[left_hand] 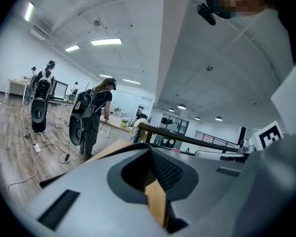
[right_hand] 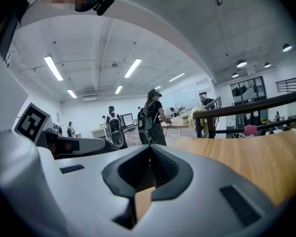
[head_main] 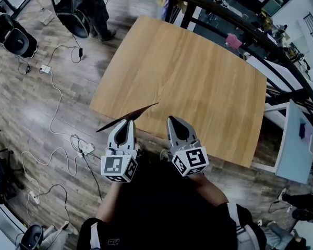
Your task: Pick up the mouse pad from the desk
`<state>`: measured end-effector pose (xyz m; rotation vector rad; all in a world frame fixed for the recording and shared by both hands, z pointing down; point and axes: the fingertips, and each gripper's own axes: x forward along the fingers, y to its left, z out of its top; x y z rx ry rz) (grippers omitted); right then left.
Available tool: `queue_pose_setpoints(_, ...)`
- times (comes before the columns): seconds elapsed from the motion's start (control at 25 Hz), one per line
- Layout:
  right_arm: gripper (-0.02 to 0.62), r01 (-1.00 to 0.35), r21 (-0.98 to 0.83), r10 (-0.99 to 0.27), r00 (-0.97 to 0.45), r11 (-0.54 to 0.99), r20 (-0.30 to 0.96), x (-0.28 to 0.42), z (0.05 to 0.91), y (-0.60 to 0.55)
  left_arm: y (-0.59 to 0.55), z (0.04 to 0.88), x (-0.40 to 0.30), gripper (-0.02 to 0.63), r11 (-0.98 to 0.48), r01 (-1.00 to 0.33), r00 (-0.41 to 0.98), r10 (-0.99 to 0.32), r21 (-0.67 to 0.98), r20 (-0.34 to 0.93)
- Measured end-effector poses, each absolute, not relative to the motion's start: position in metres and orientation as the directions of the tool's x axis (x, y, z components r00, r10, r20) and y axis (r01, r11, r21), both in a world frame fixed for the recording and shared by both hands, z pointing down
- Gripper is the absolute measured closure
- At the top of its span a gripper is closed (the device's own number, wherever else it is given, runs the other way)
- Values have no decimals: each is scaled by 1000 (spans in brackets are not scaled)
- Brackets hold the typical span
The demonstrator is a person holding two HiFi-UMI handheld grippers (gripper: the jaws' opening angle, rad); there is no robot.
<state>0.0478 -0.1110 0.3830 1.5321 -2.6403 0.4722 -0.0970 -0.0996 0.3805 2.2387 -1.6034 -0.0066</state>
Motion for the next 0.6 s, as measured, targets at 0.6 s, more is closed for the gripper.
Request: queue_pose_setpoints(0.6,565,-854,-226,-834,-511,468,206,50,384,-110,-99,378,-94,577,-275,-911,346,-914,307,210)
